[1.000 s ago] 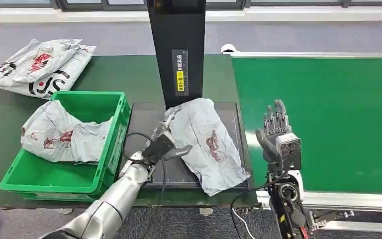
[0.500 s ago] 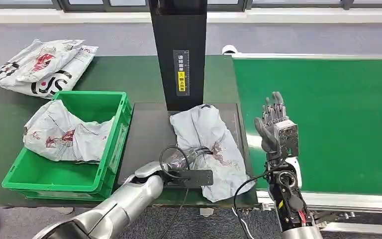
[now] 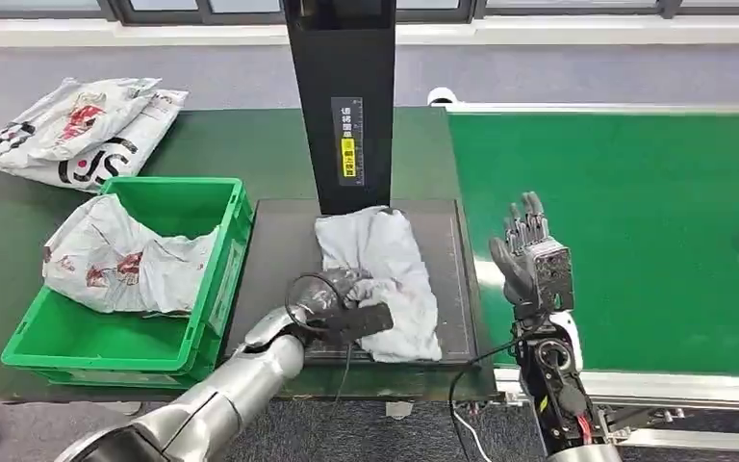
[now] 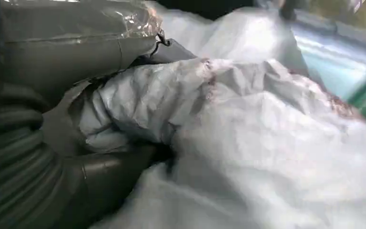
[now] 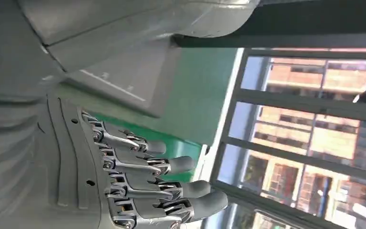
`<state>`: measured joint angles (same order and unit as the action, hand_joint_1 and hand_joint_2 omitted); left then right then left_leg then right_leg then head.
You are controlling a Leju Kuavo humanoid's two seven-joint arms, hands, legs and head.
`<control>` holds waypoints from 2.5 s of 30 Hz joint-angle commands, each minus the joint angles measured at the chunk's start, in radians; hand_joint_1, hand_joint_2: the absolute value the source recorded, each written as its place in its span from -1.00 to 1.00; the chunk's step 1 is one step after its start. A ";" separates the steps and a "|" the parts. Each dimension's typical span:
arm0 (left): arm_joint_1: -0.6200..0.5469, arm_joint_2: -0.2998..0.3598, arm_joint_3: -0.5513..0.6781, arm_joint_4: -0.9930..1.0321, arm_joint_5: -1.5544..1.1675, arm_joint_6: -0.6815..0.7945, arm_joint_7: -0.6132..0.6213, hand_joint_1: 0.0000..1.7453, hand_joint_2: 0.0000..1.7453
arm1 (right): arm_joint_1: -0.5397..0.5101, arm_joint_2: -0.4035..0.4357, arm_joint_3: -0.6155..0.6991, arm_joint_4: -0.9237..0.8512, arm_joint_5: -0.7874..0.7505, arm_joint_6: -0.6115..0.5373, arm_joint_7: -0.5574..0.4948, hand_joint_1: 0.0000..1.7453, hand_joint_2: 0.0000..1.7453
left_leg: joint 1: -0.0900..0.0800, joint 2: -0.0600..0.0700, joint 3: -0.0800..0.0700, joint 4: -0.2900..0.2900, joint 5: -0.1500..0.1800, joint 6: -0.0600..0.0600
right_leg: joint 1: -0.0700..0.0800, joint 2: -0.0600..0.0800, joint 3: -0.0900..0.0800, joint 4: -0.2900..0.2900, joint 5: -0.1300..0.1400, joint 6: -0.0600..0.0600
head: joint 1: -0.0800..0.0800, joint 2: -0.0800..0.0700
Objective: Moved the parcel from conveyor to table for the left to box.
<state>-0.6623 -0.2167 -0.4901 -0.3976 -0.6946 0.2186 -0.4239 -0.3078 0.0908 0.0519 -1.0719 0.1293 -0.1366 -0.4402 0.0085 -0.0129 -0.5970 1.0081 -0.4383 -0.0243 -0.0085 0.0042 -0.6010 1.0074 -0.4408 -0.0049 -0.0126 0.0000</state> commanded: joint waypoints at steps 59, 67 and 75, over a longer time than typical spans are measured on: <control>-0.003 0.149 0.804 -0.356 -0.487 0.479 0.343 -1.00 -1.00 | 0.113 0.022 -0.081 -0.103 0.121 0.032 0.099 -1.00 1.00 | 0.004 0.002 -0.003 -0.003 0.002 -0.006 | 0.001 0.001 -0.006 0.001 0.001 -0.007 | 0.000 0.000; 0.066 0.120 0.720 -0.448 -0.502 0.454 0.380 -1.00 -1.00 | 0.116 0.026 -0.082 -0.098 0.125 0.023 0.103 -1.00 1.00 | 0.003 0.005 -0.002 -0.004 0.002 -0.006 | 0.001 0.003 -0.006 -0.001 0.002 -0.006 | 0.000 0.000; 0.079 0.122 0.685 -0.451 -0.338 0.307 0.352 -1.00 -1.00 | 0.118 0.017 -0.094 -0.080 0.131 0.024 0.100 -1.00 1.00 | 0.003 0.005 -0.004 -0.002 0.002 -0.007 | 0.000 0.004 -0.009 0.001 0.002 -0.007 | 0.000 0.000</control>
<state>-0.5902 -0.0805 0.2327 -0.8393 -1.1756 0.6618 -0.0507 -0.1777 0.1259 0.0042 -1.1799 0.2579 -0.1141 -0.3445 0.0123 -0.0069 -0.6020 1.0064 -0.4365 -0.0323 -0.0079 0.0098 -0.6110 1.0096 -0.4385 -0.0124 -0.0130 0.0000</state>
